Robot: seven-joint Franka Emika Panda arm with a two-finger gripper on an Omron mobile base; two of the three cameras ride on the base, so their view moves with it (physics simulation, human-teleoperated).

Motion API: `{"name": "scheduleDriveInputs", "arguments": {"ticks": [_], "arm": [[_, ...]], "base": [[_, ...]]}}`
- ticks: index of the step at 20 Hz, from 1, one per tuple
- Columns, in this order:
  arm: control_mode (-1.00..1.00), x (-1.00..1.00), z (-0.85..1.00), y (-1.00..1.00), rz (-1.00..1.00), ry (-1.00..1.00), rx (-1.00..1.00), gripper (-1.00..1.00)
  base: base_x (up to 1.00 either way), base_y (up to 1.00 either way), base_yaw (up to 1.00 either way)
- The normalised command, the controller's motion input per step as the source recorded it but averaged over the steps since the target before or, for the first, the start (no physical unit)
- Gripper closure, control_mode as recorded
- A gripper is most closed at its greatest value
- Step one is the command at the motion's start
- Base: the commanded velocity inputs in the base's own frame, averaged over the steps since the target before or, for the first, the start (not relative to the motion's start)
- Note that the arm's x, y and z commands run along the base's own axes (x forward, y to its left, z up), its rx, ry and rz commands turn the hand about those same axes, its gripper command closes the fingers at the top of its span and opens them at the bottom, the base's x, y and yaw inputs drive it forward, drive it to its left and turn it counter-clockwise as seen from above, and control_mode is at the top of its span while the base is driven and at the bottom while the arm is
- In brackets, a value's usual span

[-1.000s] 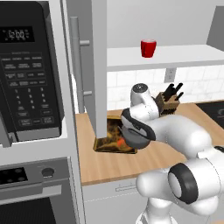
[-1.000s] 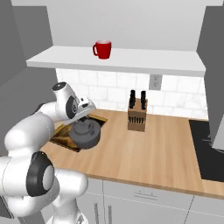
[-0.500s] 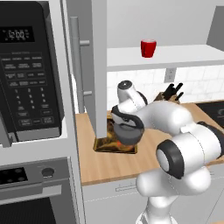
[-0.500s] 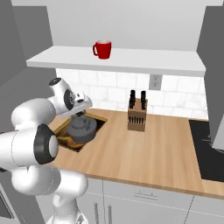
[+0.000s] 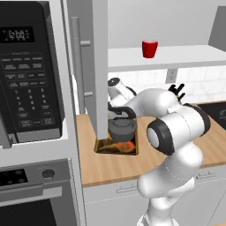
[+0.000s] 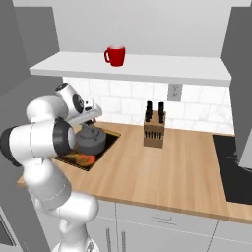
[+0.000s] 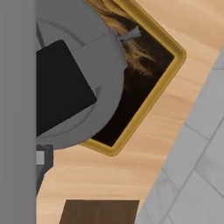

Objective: Pick the kettle from the counter and place it on the tray. Then pick the mug from the cabinet and place it on the tray. Then close the cabinet doors.

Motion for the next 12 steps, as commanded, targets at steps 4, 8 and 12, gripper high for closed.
{"name": "scheduleDriveInputs", "arguments": {"ticks": [4, 8, 12], "arm": [[-1.0, 0.5, -0.16, 0.11, -0.1, -0.01, 0.0, 1.0], [-1.0, 0.41, -0.18, 0.13, -0.09, -0.04, 0.0, 1.0], [-1.0, 0.07, -0.19, 0.31, -0.03, -0.08, 0.0, 1.0]], "base": [[0.0, 0.0, 0.0], [0.0, 0.0, 0.0], [0.0, 0.0, 0.0]]}}
